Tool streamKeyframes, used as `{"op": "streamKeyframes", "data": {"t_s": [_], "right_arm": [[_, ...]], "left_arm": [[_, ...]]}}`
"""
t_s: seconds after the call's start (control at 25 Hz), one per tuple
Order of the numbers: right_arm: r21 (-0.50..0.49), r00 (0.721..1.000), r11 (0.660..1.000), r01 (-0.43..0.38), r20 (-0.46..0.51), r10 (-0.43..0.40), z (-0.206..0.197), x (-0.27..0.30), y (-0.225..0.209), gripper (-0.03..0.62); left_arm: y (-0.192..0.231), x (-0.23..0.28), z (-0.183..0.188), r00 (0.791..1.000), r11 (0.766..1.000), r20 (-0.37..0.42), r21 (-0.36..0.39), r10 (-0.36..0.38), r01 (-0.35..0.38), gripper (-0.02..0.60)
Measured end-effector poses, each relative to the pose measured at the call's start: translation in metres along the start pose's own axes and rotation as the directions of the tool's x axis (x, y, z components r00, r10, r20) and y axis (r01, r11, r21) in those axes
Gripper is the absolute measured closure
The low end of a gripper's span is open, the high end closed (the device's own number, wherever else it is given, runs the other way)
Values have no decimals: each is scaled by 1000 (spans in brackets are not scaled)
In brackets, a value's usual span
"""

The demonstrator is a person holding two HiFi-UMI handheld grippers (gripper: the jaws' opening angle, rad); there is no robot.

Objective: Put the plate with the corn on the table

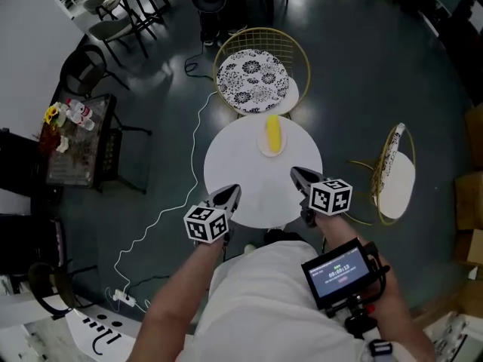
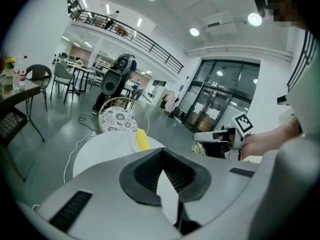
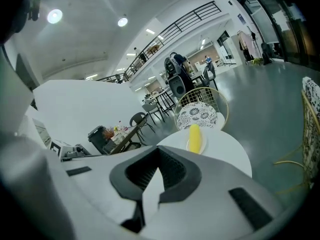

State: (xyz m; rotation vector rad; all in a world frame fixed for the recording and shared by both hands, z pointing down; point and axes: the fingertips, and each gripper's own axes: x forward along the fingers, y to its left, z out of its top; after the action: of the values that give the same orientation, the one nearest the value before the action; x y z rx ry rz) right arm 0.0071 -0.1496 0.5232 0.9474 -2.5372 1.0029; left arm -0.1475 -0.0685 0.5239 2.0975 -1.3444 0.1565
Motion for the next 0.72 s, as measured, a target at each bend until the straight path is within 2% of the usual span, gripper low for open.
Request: {"op": "streamKeyframes", "data": {"t_s": [0.24, 0.72], "right_arm": [[-7, 999, 999, -37, 36, 38, 2, -28, 32, 588], [9, 994, 998, -68, 90, 66, -22, -58, 66, 588]], "left_arm": [[-20, -33, 7, 1000, 1000, 24, 12, -16, 15, 574], [-45, -52, -7, 997, 997, 37, 31, -75, 74, 574]]}}
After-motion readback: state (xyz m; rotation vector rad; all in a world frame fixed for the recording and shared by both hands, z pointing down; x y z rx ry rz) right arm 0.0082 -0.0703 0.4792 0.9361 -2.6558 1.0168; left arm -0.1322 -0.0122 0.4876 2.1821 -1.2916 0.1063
